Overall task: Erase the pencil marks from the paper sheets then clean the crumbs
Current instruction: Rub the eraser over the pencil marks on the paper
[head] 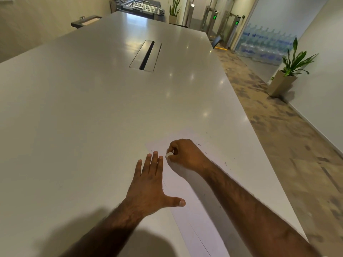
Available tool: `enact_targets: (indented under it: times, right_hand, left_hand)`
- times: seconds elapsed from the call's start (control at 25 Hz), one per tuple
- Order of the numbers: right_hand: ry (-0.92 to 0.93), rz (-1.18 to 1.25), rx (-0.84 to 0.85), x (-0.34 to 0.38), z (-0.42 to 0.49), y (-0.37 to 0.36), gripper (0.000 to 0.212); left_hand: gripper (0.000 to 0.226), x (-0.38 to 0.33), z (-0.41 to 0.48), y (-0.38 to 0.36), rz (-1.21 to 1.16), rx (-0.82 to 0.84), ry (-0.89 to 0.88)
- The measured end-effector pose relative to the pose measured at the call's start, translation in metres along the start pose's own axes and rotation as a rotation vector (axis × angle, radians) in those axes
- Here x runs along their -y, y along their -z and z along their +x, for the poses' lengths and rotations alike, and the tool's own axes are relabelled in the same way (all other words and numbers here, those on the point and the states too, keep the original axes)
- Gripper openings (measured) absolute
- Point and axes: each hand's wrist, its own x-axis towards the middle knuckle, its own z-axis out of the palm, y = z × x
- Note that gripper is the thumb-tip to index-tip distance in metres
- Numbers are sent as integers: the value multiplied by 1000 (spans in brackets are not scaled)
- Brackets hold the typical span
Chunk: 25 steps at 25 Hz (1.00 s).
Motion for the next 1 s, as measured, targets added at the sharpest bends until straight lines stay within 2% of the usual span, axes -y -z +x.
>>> enact_targets:
  times: [0.12,0.24,0.32,0.48,0.6,0.8,0.96,1.0]
  right_hand:
    - [-16,58,-67,-3,0,-3,12]
    - [2,43,31,-12,-10,-9,2]
    - [-7,54,58,-13,-11,-8,4]
    - [-60,143,-137,-9,-26,-6,9]
    - [-22,98,-172,-3,-70,-33,7]
    - [-312,193,-386,-45,-80,-6,14]
    - [-97,145,-290,-9,-103,-41,14]
    - [-100,131,-285,-11,-103,-41,13]
  left_hand:
    - [151,0,0,0,5,-1,5]
    - [148,-1,0,0,-11,1,-2]
    - [147,0,-1,0,-18,-3,-4]
    - [149,0,-2,0,-9,6,-2]
    - [146,-1,-2,2,-7,12,5]
    - [146,-1,-2,5,7,40,12]
    - [146,-4,-3,7,20,35,13]
    - [146,-3,-3,7,24,36,13]
